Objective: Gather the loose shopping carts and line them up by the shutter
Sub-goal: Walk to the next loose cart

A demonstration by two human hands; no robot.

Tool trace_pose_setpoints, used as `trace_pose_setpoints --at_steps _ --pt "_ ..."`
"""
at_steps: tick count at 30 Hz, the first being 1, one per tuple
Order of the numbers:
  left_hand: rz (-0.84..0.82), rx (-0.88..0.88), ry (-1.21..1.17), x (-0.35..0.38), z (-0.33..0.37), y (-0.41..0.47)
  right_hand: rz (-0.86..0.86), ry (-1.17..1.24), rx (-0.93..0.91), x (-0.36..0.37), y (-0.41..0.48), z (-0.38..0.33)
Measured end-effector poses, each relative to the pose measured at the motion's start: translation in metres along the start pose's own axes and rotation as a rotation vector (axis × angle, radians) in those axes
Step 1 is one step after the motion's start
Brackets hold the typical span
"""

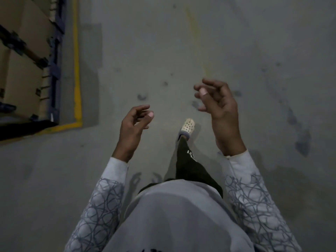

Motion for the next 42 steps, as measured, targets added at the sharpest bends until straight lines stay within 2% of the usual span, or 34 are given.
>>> trace_pose_setpoints --at_steps 6,8,13,18,25,33,38,42 --pt "0.059 0.207 -0.036 0.032 0.116 0.165 -0.097 -0.052 0.279 0.016 0.214 0.097" --pt "0.067 0.256 -0.035 0.042 0.160 0.212 -0.133 -0.092 0.339 0.021 0.280 0.101" --pt "0.077 0.313 -0.026 0.059 0.240 0.320 -0.223 -0.134 0.334 0.054 0.421 0.075" --pt "0.119 0.220 -0.058 0.067 0.235 0.490 -0.243 -0.130 0.271 0.090 0.556 0.060" --pt "0.075 -0.015 -0.059 0.074 0.194 0.774 -0.166 -0.135 0.039 0.152 0.762 -0.002" --pt "-0.034 -0.120 -0.008 0.081 0.266 1.006 -0.094 -0.101 -0.101 0.219 0.957 -0.095" --pt "-0.041 -0.119 0.007 0.086 0.293 1.117 -0.099 -0.066 -0.082 0.250 1.088 -0.082" --pt "0.006 -0.092 -0.035 0.090 0.316 1.205 -0.124 -0.035 -0.062 0.277 1.223 -0.033"
Point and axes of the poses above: each hand's wrist, its own y-axis towards the middle knuckle, its own x-axis out of the palm, z = x × y, the point moved 6 cm from there along y, towards the middle knuckle, and after that the axes turned 3 degrees about -x, right-handed, at the moved point
